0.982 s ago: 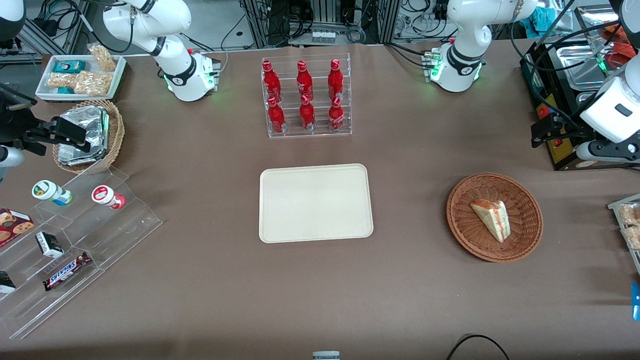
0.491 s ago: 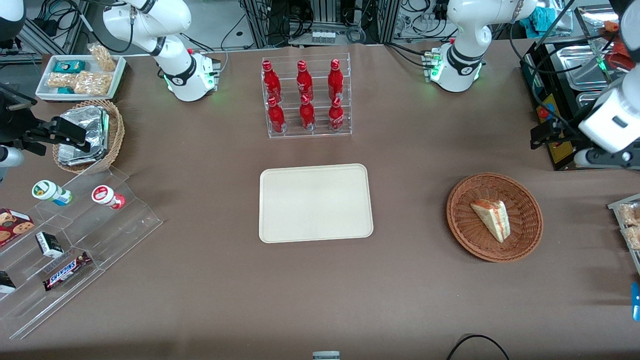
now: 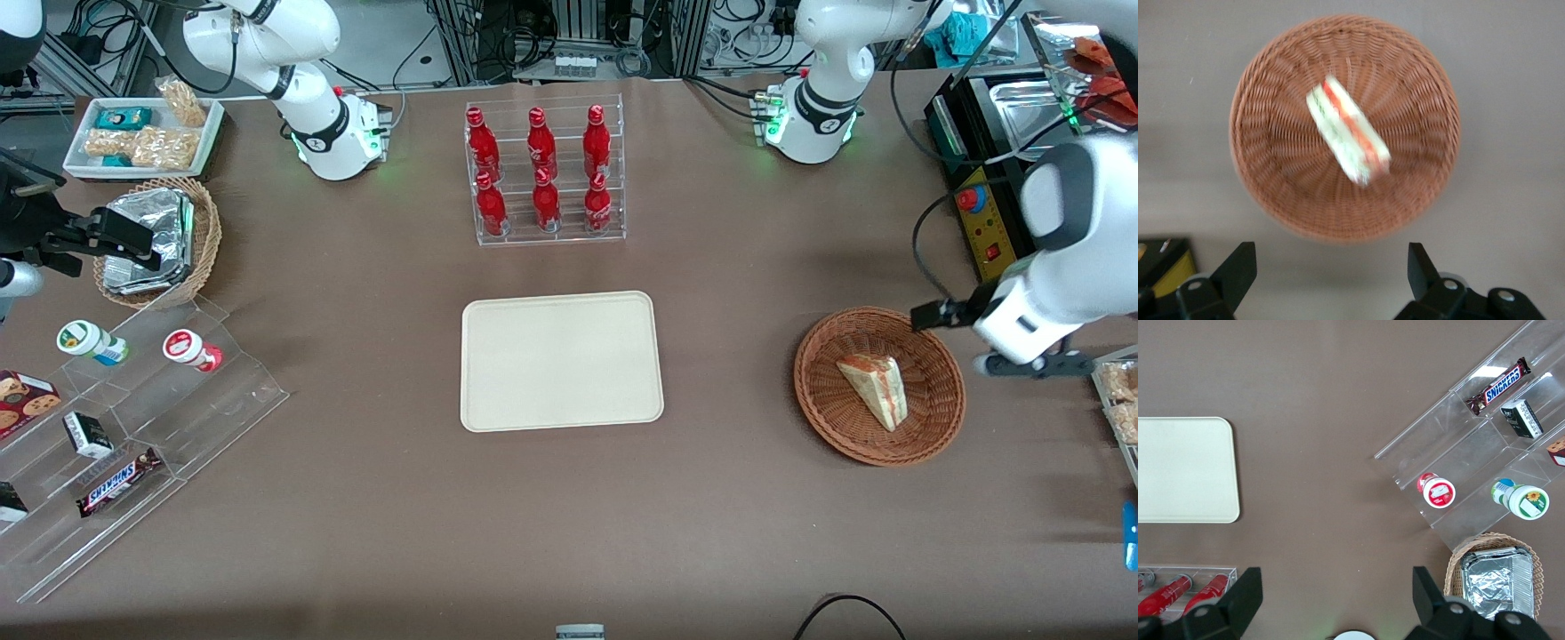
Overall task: Place sandwich from basket to tray
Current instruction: 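Lower the left gripper onto the wrapped sandwich and close on it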
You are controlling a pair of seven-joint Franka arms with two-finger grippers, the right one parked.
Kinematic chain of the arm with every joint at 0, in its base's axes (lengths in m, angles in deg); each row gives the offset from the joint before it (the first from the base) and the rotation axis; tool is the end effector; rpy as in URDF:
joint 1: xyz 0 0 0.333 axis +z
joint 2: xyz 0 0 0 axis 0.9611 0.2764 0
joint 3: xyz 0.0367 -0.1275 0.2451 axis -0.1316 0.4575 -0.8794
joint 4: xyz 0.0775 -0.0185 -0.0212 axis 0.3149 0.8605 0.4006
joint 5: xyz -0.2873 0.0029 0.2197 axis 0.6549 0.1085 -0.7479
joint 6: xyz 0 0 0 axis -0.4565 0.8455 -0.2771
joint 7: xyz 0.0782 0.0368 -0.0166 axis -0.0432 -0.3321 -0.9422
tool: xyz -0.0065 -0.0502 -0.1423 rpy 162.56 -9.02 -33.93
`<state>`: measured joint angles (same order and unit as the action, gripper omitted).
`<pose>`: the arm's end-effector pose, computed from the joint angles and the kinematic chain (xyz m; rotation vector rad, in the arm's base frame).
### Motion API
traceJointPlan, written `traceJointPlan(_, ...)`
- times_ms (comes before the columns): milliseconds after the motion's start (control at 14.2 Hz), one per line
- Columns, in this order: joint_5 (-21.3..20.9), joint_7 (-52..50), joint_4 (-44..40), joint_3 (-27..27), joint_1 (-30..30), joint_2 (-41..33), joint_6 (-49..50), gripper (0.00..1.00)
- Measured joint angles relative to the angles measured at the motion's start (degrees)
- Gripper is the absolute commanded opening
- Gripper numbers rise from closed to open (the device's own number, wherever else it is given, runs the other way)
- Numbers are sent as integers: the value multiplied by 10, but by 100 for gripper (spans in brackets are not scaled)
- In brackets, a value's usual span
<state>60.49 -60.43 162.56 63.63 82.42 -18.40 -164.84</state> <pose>0.5445 0.0232 0.3232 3.1341 -0.0027 -0.1713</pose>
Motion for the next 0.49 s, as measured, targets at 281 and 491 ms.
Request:
traceJointPlan(281, 1, -83, 111, -3, 2, 11, -175, 100)
traceJointPlan(491, 1, -241, 122, -1, 2, 10, -189, 100)
